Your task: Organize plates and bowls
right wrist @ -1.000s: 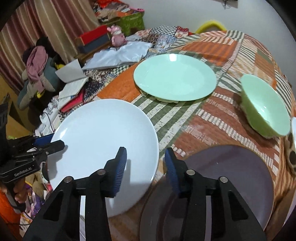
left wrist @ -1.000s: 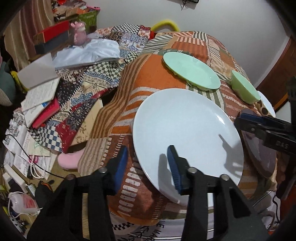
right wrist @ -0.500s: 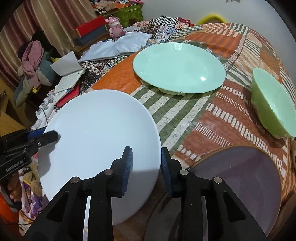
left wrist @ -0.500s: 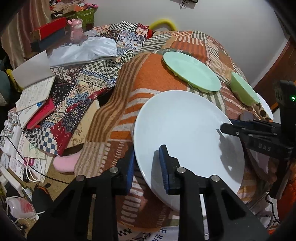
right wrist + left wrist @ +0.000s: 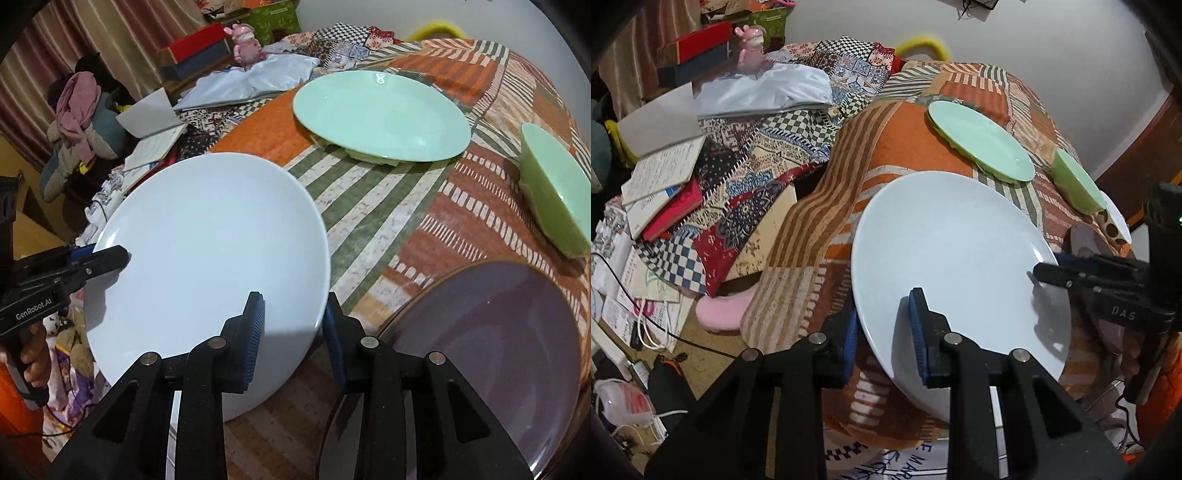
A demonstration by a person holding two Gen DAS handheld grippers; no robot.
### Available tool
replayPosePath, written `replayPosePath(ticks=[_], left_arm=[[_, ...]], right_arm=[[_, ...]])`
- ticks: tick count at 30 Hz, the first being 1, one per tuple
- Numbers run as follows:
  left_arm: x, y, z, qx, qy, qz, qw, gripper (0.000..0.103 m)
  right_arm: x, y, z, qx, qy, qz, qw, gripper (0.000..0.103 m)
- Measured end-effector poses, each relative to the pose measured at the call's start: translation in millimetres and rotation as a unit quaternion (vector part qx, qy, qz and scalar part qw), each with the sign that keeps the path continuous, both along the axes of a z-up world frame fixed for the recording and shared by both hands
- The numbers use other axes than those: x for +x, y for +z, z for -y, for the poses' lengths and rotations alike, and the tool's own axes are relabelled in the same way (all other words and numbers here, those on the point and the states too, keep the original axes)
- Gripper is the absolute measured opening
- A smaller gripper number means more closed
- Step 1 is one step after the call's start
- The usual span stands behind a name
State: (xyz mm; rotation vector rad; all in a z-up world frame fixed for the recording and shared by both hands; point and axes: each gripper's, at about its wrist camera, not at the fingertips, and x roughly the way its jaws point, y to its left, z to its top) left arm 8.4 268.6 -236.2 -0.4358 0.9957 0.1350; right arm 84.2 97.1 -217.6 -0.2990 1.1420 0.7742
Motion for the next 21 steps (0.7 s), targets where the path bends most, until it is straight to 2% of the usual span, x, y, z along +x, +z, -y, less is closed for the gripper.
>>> replayPosePath(ticks=[8,13,21], left_arm=[[-5,1,7,0.004,0.008,0.001,1.0,0.026],[-6,8,11,0.018,0.014,0.004,0.9997,0.026],[-7,21,20,0.02,0.012,0.017,0.9996,0.026]], right_arm=[[-1,4,1,0.006,-0.011,0.004,1.0,0.031],[-5,7,9,0.019,-0.02,0.004,1.0,0.03],[-9,20,24,0.039,-0.032,0.019,0.999,0.03]])
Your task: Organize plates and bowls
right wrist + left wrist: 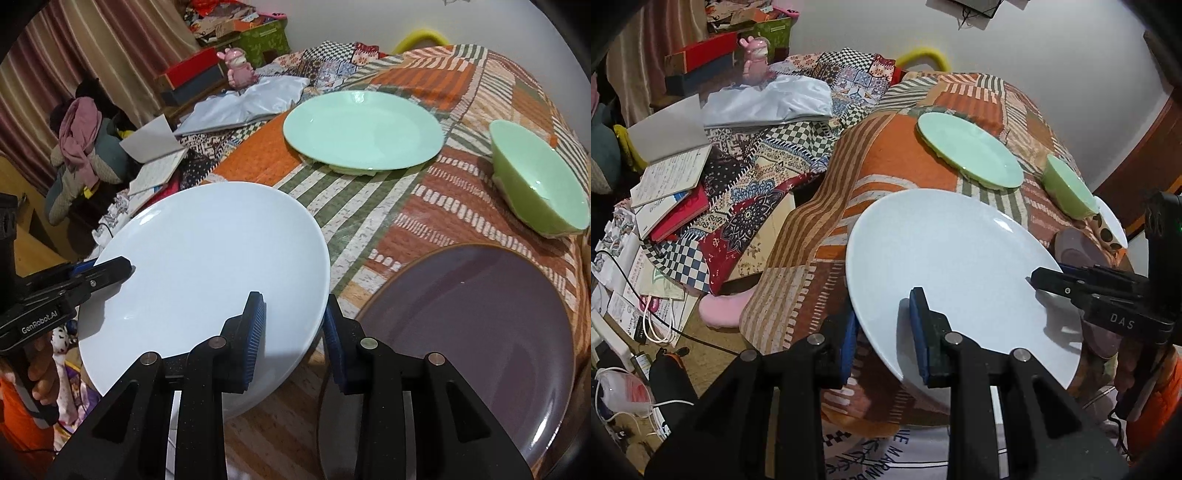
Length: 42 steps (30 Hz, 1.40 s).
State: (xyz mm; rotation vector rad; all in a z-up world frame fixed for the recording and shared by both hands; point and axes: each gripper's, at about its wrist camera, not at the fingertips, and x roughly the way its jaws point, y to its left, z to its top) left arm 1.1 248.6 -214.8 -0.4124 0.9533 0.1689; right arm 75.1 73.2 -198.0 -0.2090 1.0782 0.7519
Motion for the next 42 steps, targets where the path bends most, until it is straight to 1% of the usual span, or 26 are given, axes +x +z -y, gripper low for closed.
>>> replayPosePath(ticks=[13,24,31,42], left_arm=[[7,33,31,0.024,-0.022,0.035,0.9988,0.026],[17,49,66,0.034,-0.052,0.053,0.9966,0.026],[29,54,91,0.035,-0.076,0.056,0.9949,0.027],[48,49,127,0.027,-0.112,0.054,0.9918,0.027]], right_arm=[[-5,27,32,0.024,-0.028,0.04,0.999,0.03],[-8,39,70,0.036,-0.06,0.061,0.996,0.03],[-11,43,98,0.04,-0.087,0.066,0.993,0.03],[-14,41,138,0.042,-0.128,0.063,0.989,0.03]])
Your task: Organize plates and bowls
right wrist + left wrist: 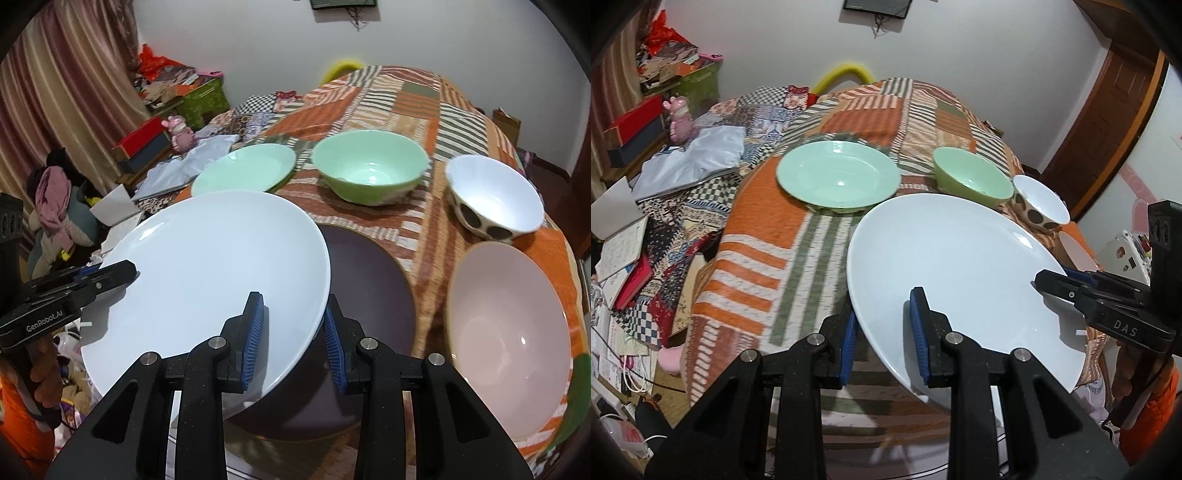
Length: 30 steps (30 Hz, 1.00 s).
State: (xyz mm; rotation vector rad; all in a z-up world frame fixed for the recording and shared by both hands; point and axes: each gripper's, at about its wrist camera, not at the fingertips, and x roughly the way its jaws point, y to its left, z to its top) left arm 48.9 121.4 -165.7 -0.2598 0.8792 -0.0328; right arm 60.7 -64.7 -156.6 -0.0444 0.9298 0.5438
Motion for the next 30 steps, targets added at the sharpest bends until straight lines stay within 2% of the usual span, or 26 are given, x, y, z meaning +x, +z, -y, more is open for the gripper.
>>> replayPosePath(ticks=[16,30], left_arm=[[25,-22,29,-0.008,-0.035,-0.025,0.999,0.027],[38,-44,29,-0.017,-0.038,-0.047,0.998,0.027]], right_arm=[[-8,-15,30,-0.005,-0.038,-0.024,0.999,0.03],[-6,-27,34,-0.003,-0.049,-0.043,0.998,0.03]])
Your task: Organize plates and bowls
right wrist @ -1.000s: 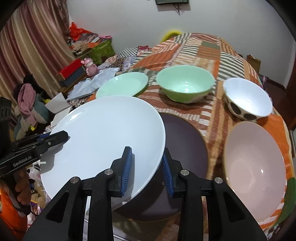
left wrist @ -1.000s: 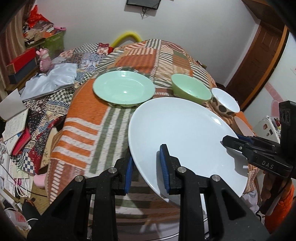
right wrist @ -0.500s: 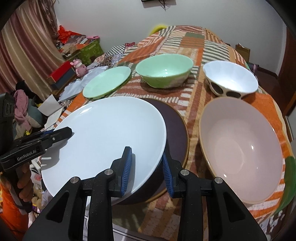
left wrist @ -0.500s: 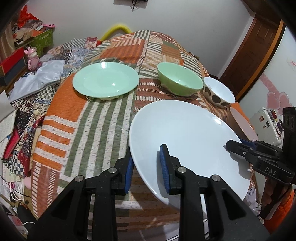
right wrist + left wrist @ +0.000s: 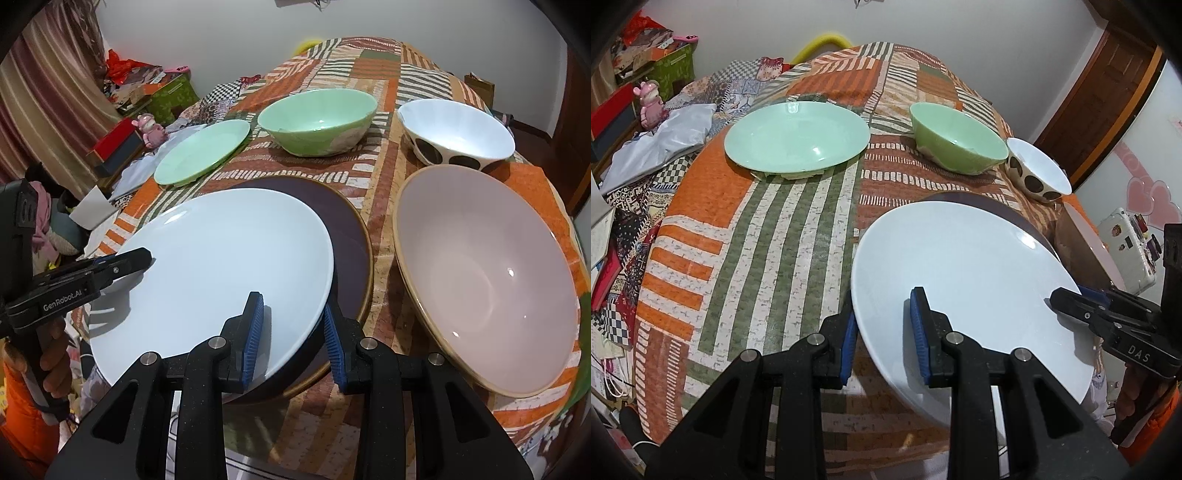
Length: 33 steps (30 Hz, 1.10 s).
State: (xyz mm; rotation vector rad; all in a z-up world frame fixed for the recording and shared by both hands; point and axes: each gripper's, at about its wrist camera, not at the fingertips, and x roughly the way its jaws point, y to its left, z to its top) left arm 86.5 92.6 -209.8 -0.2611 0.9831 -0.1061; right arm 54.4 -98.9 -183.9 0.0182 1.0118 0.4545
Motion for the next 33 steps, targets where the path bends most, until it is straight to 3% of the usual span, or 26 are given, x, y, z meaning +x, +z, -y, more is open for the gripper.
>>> replayPosePath(ticks=[13,22,33], left_arm=[[15,-9,1,-0.006,0.0,-0.007,1.0,0.028],[26,-13,9,0.012,-0.007,-0.008,0.9999,0.028],[11,1,1,0.022,0.006,0.006,0.9997,0.028]], right_arm=[[0,-1,6,0.013,-0.011,-0.001,1.0,0.029],[-2,3,16,0.024,-0.019,0.003,1.0,0.026],[-7,4,22,0.002,-0.018,0.008,1.0,0.026]])
